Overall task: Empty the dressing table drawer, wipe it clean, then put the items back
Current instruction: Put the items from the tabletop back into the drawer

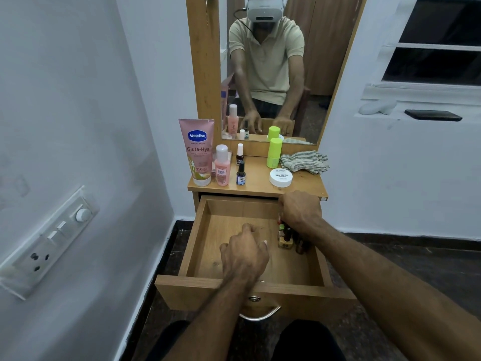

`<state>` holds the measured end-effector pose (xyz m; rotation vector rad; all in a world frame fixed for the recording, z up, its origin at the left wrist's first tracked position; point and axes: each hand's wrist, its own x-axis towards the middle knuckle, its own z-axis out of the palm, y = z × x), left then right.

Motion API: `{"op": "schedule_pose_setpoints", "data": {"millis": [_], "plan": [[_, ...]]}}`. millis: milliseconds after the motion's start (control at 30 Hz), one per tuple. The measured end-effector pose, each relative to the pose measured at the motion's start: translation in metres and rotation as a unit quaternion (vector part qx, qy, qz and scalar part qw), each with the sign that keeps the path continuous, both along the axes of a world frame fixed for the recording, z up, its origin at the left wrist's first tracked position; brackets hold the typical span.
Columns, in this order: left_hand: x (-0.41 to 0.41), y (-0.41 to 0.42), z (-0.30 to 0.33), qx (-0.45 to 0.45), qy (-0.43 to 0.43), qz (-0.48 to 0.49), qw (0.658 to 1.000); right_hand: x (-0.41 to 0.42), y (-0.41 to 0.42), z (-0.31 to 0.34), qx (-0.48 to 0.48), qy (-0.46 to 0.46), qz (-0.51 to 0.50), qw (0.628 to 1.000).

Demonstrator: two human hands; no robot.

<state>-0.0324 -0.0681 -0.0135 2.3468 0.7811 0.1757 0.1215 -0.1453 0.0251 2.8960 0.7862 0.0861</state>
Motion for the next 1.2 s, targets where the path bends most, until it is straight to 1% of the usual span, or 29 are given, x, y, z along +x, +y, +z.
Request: {"op": "schedule_pose_setpoints", "data": {"millis": [367,500,933,1000,1067,1133,1200], "plan": [[0.000,0.000,0.001,-0.004,-0.004,-0.002,1.000,-0.002,0.000,-0.002,0.022,-0.006,0.007,1.000],[0.001,0.000,0.000,-0.003,-0.004,-0.004,1.000,-0.003,0.001,-0.002,0.021,0.007,0.014,1.000],[0.001,0.001,-0.002,-0.005,-0.004,0.002,1.000,-0.004,-0.003,0.002,0.026,-0.002,0.024,0.999],[0.001,0.001,-0.003,-0.011,-0.001,0.004,1.000,-0.003,-0.005,0.008,0.056,0.002,0.022,0.998],[0.000,0.001,-0.004,-0.020,-0.003,0.012,1.000,0.000,-0.004,0.017,0.125,0.002,0.013,0.992],[0.000,0.003,-0.003,-0.028,-0.007,0.022,0.999,0.008,0.000,0.029,0.209,-0.018,0.017,0.978],[0.002,0.004,-0.004,-0.040,-0.007,0.031,0.999,0.022,0.007,0.043,0.256,-0.030,0.033,0.966]]}}
